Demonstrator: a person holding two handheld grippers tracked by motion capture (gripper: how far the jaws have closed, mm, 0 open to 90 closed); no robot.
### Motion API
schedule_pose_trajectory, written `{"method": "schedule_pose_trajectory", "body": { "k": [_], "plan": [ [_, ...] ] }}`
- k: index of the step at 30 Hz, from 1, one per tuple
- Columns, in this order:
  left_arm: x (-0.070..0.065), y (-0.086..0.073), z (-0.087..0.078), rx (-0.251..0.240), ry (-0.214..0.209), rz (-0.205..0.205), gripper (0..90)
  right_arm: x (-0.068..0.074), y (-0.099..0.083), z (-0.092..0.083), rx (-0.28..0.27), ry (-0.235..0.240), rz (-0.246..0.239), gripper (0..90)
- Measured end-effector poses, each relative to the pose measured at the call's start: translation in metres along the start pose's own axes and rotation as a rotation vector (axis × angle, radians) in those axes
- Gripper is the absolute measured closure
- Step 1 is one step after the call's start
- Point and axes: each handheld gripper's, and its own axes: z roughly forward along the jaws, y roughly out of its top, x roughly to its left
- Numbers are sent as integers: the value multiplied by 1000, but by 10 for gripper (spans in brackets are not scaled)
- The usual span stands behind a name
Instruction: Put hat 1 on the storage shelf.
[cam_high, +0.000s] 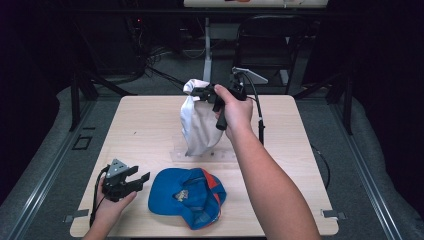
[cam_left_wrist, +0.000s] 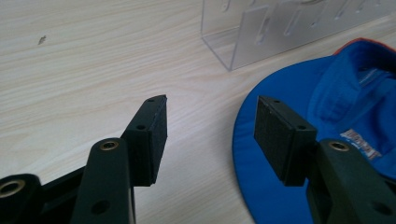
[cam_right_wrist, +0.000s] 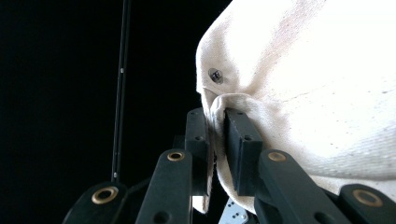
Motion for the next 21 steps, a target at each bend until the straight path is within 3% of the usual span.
{"method": "schedule_pose_trajectory", "body": {
  "k": [4,9,12,16,17,21],
  "plan": [
    [-4,4,0,-20,-17,-5,449,-3,0,4,16,0,-1,801],
    [-14,19,-2,-56,-51,2,449,-8,-1,13,26,34,24,800],
    [-30,35,4,-67,-75,55,450,-4,-4,20,29,37,18,799],
    [-44,47,12,-77,-95,76,473,-3,-5,25,46,37,6,799],
    [-54,56,18,-82,-115,92,476,-3,-6,26,46,39,5,798],
    [-71,70,31,-86,-117,135,496,-2,-7,27,44,37,-5,798]
  ]
}}
